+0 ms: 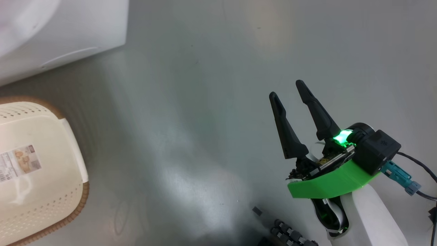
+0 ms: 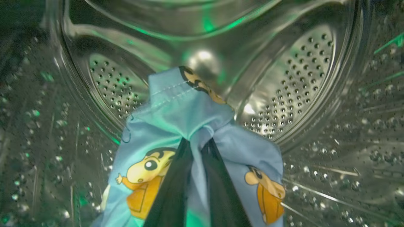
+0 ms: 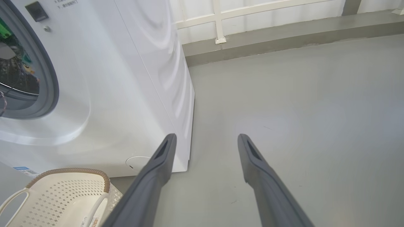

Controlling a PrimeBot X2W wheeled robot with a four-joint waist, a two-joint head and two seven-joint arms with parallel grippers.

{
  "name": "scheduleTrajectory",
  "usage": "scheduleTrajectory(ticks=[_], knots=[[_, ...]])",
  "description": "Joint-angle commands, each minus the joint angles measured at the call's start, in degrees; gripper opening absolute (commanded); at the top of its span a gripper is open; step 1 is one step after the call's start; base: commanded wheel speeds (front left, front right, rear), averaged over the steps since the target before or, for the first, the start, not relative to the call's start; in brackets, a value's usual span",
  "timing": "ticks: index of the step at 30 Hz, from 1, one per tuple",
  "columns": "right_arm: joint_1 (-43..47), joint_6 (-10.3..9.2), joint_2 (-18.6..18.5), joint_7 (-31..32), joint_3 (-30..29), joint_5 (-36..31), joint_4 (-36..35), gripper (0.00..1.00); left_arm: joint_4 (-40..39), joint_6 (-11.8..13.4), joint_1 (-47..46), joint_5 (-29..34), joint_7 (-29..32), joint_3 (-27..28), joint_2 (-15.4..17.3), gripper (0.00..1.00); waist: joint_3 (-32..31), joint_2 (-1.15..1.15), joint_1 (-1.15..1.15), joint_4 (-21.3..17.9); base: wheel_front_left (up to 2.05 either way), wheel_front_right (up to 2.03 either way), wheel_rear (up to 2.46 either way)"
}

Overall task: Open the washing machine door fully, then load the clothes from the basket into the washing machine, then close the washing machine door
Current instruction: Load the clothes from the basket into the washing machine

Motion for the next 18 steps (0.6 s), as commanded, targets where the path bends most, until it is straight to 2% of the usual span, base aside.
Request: scheduleTrajectory(ticks=[1,4,13,14,15,18], knots=[[0.7,0.35,0.1,-0.7,1.4,0.4,-1.1,1.00,-1.6,0.5,-1.0,0.7,-0.7,0.9,3.3,0.00,0.6,0.00,-0.01,-0.5,0.00,0.00,0.00],[0.4,0.35,0.1,-0.7,1.6,0.7,-1.1,1.00,0.3,0.5,-1.8,1.3,-2.9,0.4,3.2,0.00,1.0,0.00,-0.01,-0.5,0.00,0.00,0.00],[-0.7,0.35,0.1,-0.7,2.2,1.1,-1.3,1.00,6.3,-1.1,-1.6,0.1,-1.6,-0.8,2.6,0.00,1.7,0.00,-0.01,-0.1,0.00,0.00,0.00],[-0.7,0.35,0.1,-0.7,2.1,1.1,-1.3,1.00,6.7,-1.1,-1.6,-0.1,-1.4,-0.8,2.4,0.44,1.8,0.00,-0.01,0.0,0.00,0.00,0.00],[-0.8,0.35,0.1,-0.7,2.1,1.0,-1.3,1.00,7.1,-1.1,-1.6,-0.1,-1.2,-1.0,2.4,0.98,1.8,0.00,-0.01,0.1,0.00,0.00,0.00],[-0.9,0.35,0.1,-0.7,1.9,0.8,-1.4,1.00,7.9,-1.3,-1.8,-0.3,-0.4,-1.4,2.2,1.00,1.8,0.00,-0.01,0.4,0.00,0.00,0.00]])
